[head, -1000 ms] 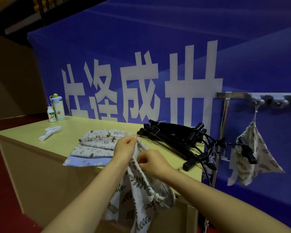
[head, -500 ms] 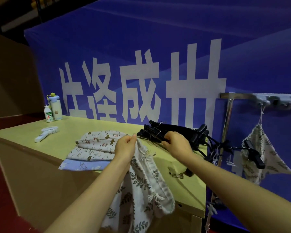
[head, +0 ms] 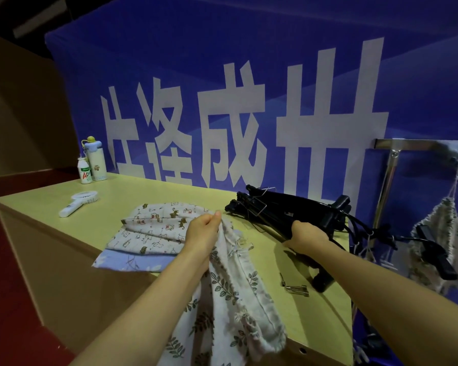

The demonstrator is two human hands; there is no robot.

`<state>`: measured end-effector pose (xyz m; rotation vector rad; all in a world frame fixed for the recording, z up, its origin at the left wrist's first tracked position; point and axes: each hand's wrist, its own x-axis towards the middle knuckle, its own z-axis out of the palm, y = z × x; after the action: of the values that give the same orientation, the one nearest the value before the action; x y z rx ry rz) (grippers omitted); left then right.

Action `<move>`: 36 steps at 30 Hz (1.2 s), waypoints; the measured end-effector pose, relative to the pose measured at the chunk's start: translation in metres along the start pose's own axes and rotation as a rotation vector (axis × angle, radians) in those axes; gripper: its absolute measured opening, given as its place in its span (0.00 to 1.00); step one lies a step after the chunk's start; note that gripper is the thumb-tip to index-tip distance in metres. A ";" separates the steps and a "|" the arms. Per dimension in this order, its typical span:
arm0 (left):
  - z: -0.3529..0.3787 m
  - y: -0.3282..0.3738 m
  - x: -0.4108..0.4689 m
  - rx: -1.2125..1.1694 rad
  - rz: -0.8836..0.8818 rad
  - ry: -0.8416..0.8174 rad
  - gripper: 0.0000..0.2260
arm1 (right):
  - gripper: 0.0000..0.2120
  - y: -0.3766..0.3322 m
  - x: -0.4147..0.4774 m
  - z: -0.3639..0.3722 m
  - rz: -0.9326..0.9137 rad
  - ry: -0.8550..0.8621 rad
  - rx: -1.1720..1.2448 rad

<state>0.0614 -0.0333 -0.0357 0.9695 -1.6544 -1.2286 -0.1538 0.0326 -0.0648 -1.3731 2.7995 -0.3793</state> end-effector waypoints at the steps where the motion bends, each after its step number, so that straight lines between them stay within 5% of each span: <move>1: -0.001 -0.001 0.003 0.000 0.000 0.008 0.17 | 0.09 0.000 0.004 0.001 0.000 -0.008 0.004; 6: -0.004 -0.006 0.008 0.003 -0.022 0.020 0.22 | 0.09 0.003 0.010 0.005 -0.019 0.014 0.000; 12: -0.013 -0.011 0.018 -0.027 -0.068 0.040 0.12 | 0.14 0.005 0.005 -0.007 -0.105 0.185 -0.054; 19: -0.029 -0.006 0.018 0.057 -0.085 0.127 0.16 | 0.16 -0.001 -0.025 -0.045 -0.296 0.394 -0.102; 27: -0.080 0.001 0.016 -0.002 -0.217 0.323 0.16 | 0.22 -0.003 -0.073 -0.078 -0.584 0.427 -0.154; 31: -0.091 0.009 0.014 -0.003 -0.183 0.356 0.19 | 0.22 -0.002 -0.089 -0.085 -0.727 0.494 -0.284; 36: -0.090 0.025 -0.002 0.310 -0.016 0.343 0.22 | 0.23 -0.013 -0.101 -0.090 -0.859 0.561 -0.453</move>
<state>0.1433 -0.0553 0.0034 1.3048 -1.5849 -0.7722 -0.0908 0.1229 0.0145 -2.9716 2.5549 -0.1153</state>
